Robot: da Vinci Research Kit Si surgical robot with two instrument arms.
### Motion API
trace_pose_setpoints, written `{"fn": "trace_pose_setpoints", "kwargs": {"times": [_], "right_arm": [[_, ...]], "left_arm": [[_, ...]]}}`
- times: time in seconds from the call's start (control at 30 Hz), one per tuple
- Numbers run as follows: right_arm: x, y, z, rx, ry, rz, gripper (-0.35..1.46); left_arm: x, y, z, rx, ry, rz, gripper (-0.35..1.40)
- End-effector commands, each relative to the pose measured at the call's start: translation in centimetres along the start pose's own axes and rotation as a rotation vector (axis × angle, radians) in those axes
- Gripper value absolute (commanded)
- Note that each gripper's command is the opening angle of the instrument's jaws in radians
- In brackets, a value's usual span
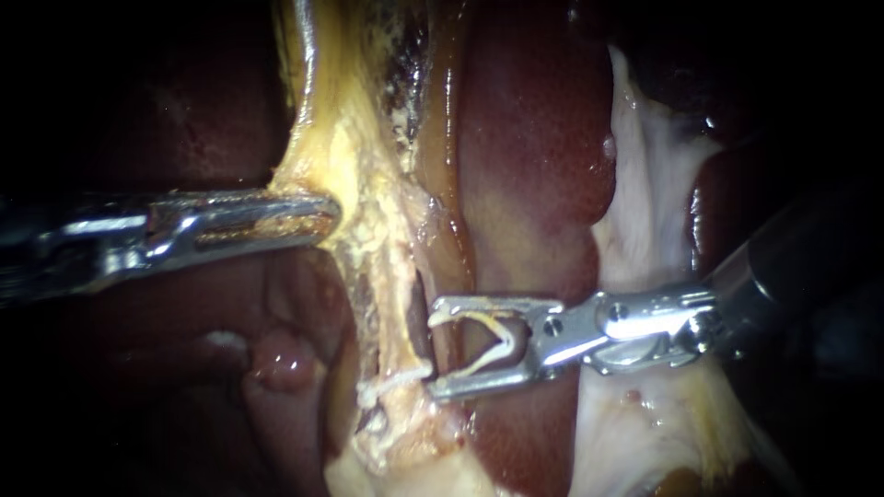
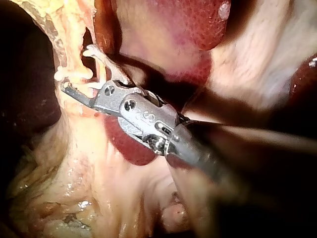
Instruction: Clipping second clip left tube
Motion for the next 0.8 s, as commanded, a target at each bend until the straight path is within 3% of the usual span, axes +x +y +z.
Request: {"fn": "trace_pose_setpoints", "kwargs": {"times": [0.03, 0.37, 0.7, 0.8], "right_arm": [[0.0, 0.01, 0.03, 0.002, 0.0, 0.0, 0.57], [-0.03, 0.06, 0.42, 0.058, 0.008, 0.002, 0.57], [0.16, -0.14, 0.56, 0.193, 0.091, 0.0, 0.53], [0.2, -0.18, 0.59, 0.225, 0.095, 0.001, 0.48]], "left_arm": [[0.0, 0.0, 0.0, -0.001, 0.0, 0.002, -0.35], [0.0, -0.01, 0.01, -0.002, 0.0, 0.002, -0.35], [0.0, -0.01, 0.02, -0.002, -0.001, 0.002, -0.35], [0.0, -0.01, 0.03, -0.003, -0.001, 0.002, -0.35]]}}
